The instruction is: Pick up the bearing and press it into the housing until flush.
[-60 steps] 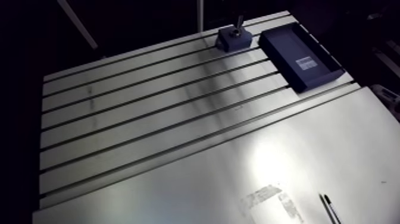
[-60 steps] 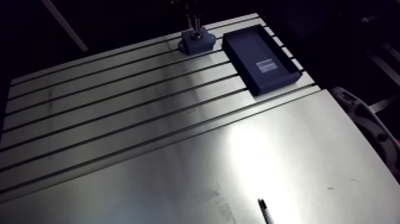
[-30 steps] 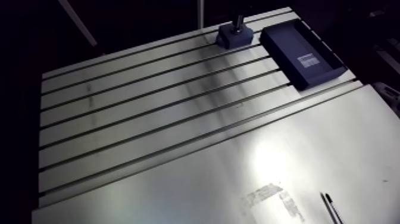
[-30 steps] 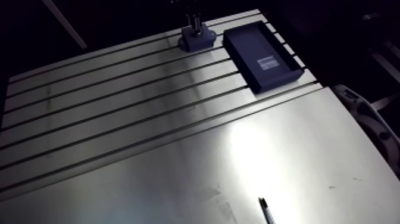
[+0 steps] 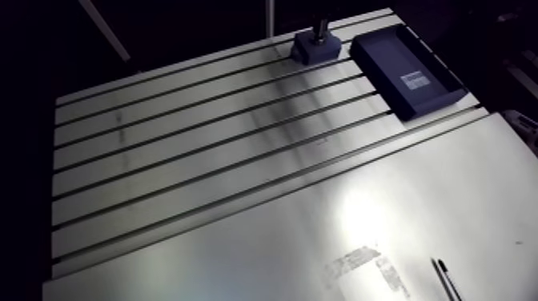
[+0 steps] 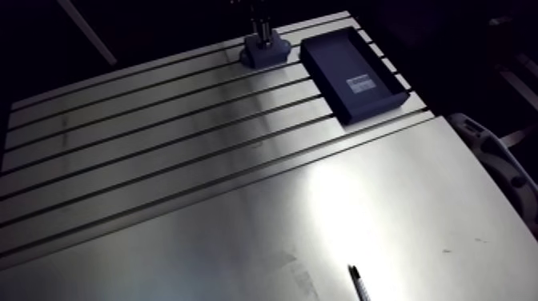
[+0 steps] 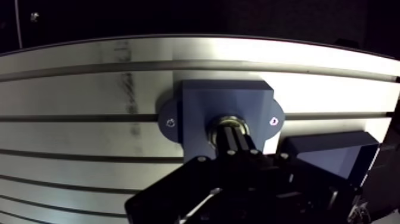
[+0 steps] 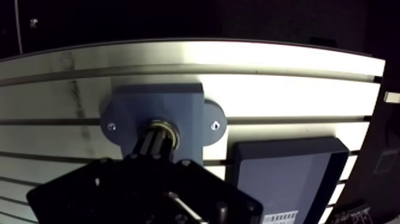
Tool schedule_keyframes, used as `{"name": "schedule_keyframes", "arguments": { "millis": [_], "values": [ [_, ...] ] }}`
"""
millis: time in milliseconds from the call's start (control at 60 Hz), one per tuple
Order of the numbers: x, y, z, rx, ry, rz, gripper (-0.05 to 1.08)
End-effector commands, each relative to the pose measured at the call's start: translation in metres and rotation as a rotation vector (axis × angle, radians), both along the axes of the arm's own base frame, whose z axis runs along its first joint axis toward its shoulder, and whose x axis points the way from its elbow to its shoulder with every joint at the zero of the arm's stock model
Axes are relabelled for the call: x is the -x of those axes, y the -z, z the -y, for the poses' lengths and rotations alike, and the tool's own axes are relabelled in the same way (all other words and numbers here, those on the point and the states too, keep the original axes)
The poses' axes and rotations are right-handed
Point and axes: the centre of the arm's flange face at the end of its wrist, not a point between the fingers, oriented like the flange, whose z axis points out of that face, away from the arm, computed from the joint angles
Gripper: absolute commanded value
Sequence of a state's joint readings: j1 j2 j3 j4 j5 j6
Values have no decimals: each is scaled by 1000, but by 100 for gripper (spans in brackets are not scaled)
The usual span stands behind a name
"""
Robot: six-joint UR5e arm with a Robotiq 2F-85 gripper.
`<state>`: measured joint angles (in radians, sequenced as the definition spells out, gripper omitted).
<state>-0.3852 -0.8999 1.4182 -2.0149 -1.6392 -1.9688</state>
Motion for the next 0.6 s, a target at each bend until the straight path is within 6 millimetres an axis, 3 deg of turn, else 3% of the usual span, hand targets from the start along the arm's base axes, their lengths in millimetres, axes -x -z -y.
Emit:
{"name": "schedule_keyframes", "arguments": {
  "millis": [17, 600],
  "values": [
    [0, 1, 0, -2, -3, 3, 108],
    [-1, 1, 2, -2, -7, 3, 108]
  ]
}}
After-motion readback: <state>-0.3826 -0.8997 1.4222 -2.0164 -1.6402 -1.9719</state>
